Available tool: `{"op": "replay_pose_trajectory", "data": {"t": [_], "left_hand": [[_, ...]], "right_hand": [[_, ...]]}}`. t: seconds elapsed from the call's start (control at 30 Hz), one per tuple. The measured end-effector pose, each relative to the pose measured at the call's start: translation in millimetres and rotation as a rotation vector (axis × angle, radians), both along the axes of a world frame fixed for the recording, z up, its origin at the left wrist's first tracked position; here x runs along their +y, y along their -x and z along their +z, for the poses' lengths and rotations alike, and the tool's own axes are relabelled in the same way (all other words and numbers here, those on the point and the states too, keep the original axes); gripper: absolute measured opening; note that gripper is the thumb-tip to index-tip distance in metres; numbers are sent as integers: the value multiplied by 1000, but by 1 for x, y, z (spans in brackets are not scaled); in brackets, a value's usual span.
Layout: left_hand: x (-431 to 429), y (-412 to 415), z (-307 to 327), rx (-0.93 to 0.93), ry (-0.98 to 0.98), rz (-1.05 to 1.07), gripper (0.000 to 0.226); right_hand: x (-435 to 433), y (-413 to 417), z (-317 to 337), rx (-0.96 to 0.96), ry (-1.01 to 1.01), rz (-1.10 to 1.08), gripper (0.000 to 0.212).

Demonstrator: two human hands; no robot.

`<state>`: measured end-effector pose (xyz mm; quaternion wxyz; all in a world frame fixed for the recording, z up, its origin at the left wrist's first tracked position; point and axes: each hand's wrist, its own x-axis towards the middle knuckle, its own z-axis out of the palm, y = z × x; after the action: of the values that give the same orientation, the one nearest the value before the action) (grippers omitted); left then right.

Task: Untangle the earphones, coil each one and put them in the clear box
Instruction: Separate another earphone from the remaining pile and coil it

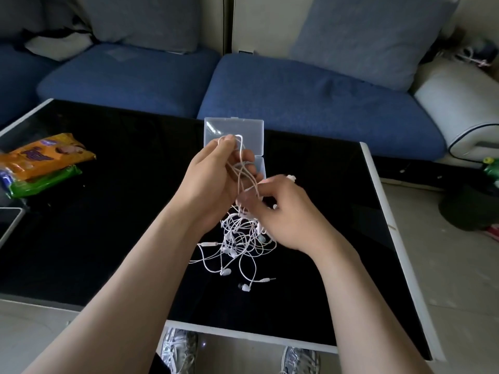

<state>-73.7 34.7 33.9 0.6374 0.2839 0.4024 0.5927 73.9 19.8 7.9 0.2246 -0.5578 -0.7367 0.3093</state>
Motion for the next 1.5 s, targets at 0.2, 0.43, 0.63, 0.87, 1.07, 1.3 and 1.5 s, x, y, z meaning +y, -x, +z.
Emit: {"op": "replay_pose_trajectory", "data": {"t": [0.2, 0.43, 0.63, 0.87, 1.07, 1.3, 1.5], "left_hand": [[4, 7, -8, 354, 26, 75, 32], [-3, 9, -14, 430, 101, -84, 11], [-18, 16, -29, 871, 71, -54, 40], [-36, 25, -47, 1494, -33, -208, 8], [-40, 31, -48, 1417, 227, -303, 21], [-46, 38, -31, 1320, 416, -368, 36], [-40, 48, -39, 1366, 446, -289, 48]], "right_hand": [[1, -5, 14, 425, -39, -200, 43], [-10, -8, 39, 658, -231, -506, 51], [-21, -28, 36, 73, -277, -877, 44], [-41, -66, 6, -603, 479, -539, 23], [-54, -64, -3, -561, 820, -119, 18], [-49, -40, -9, -512, 658, 17, 41], [-36, -15, -20, -265, 206, 9, 24]]}}
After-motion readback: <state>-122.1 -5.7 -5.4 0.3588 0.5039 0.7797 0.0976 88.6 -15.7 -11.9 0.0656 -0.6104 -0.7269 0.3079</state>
